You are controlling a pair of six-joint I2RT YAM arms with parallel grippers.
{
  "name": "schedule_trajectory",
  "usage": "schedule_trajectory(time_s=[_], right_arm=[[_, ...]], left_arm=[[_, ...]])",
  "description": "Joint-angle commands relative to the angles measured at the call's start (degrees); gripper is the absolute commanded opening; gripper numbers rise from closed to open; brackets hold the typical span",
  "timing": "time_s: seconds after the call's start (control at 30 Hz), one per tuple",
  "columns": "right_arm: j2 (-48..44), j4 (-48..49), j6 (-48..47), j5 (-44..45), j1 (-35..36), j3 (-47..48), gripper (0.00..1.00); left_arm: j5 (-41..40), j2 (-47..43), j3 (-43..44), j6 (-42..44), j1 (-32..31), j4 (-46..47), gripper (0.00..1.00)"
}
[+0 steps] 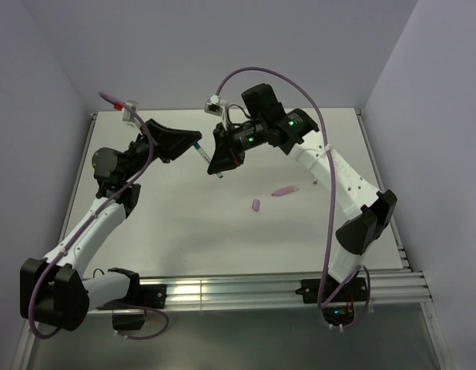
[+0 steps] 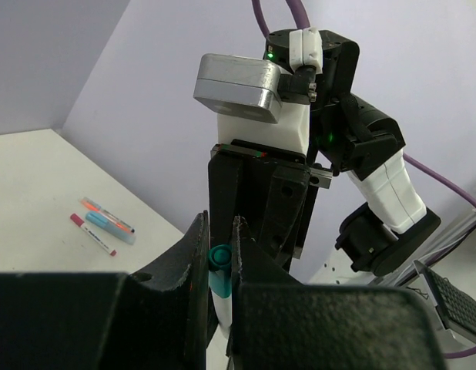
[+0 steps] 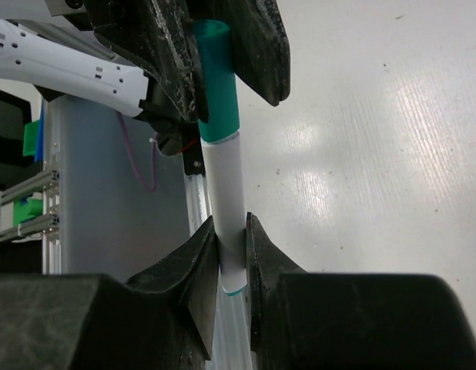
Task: Insert the pens into the pen caps
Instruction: Press the pen cap onto the pen.
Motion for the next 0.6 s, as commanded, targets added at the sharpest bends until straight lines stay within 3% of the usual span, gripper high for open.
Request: schedule_trajectory(time_s=[0.0,0.27,0.57], right_arm=[[-2.46,26.87,-0.18,7.26,-2.14,7.67,0.0],[-1.49,27.04,-1.41,8.4,-2.05,8.55,0.0],[-0.17,27.74,1.04,6.48,-2.23,10.66,0.0]], left_arm=[[22.92,-0.03,-4.66,-4.62,-6.71,-5.17,0.0],[21.95,0.23,-7.12,-10.95,-7.15,1.25,0.0],[21.6,-0.04,-8.53,-10.0,-9.08,2.24,0.0]])
